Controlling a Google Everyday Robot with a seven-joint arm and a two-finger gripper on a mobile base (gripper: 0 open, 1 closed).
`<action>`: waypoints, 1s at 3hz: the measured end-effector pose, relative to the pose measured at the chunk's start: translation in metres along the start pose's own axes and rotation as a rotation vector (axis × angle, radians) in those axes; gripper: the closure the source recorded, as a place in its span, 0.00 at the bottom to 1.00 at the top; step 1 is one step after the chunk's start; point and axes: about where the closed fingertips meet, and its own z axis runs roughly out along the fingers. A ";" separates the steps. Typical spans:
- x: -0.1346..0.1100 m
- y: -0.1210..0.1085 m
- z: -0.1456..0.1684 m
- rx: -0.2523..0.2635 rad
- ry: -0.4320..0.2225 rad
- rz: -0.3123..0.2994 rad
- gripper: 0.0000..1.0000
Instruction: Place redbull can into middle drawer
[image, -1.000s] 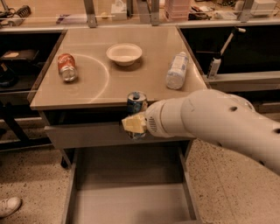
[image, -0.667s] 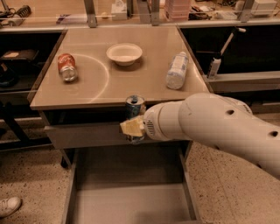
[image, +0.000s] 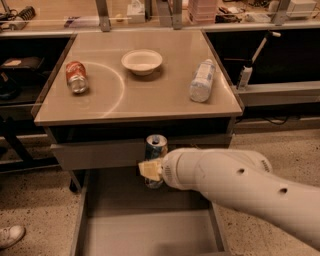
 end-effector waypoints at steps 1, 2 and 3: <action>0.037 -0.014 0.024 0.028 -0.028 0.067 1.00; 0.037 -0.014 0.024 0.028 -0.028 0.067 1.00; 0.057 -0.016 0.033 0.031 -0.015 0.109 1.00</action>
Offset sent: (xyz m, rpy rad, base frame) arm -0.0047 -0.0064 -0.0398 0.0248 0.0192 -0.0548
